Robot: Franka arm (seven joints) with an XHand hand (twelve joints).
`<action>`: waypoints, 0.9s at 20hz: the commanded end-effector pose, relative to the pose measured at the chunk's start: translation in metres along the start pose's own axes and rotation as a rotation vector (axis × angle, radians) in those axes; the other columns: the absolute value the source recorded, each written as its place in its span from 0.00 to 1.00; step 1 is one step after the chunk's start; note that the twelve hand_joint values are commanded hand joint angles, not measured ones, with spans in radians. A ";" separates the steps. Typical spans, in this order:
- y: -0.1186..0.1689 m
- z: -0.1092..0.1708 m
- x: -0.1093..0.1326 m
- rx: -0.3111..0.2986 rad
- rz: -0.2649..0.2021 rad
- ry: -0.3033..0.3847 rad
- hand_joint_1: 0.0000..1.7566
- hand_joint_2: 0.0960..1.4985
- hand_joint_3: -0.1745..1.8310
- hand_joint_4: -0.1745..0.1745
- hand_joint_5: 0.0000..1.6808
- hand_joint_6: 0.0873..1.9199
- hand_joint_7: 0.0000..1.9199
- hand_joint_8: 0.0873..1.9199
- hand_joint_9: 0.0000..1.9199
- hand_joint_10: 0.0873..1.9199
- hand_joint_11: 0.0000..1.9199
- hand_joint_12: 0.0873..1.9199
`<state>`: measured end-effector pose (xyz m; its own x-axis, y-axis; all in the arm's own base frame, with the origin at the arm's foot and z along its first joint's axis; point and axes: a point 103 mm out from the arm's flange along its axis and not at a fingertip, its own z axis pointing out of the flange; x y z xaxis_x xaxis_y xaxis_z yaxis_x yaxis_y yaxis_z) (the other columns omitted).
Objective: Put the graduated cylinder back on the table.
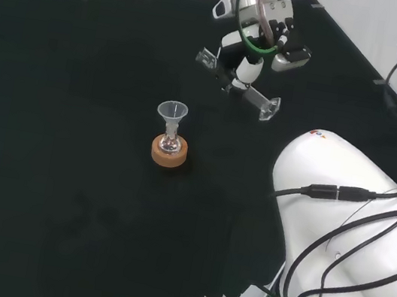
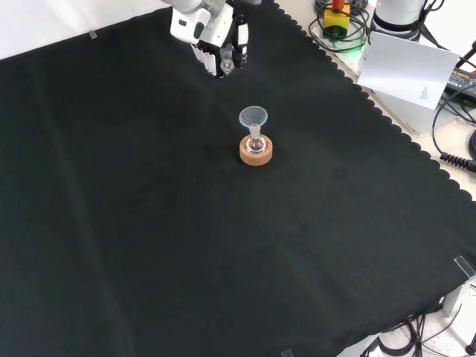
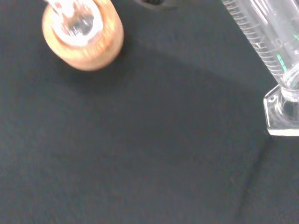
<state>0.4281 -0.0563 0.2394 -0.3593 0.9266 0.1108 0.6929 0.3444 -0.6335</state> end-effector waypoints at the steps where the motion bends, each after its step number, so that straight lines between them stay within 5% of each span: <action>1: 0.013 0.000 0.000 -0.086 -0.087 0.071 0.73 0.72 0.09 0.00 0.58 0.49 0.52 0.49 0.66 0.18 0.56 0.42; 4: 0.020 0.003 -0.008 -0.135 -0.114 0.130 0.72 0.72 0.09 0.00 0.59 0.49 0.53 0.49 0.67 0.13 0.56 0.42; 8: 0.034 0.004 -0.022 -0.220 -0.145 0.183 0.78 0.70 0.09 0.00 0.59 0.48 0.47 0.53 0.61 0.37 0.56 0.42; 12: 0.051 0.001 -0.033 -0.294 -0.167 0.214 0.73 0.72 0.09 0.00 0.58 0.49 0.52 0.49 0.66 0.17 0.56 0.42; 16: 0.069 -0.003 -0.042 -0.346 -0.189 0.240 0.72 0.72 0.09 0.00 0.58 0.49 0.53 0.49 0.67 0.13 0.56 0.42; 18: 0.079 -0.004 -0.046 -0.371 -0.199 0.248 0.76 0.71 0.09 0.00 0.59 0.48 0.49 0.52 0.63 0.30 0.56 0.42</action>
<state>0.4816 -0.0676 0.2015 -0.3672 0.8509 0.3757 0.8019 0.4942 -0.3356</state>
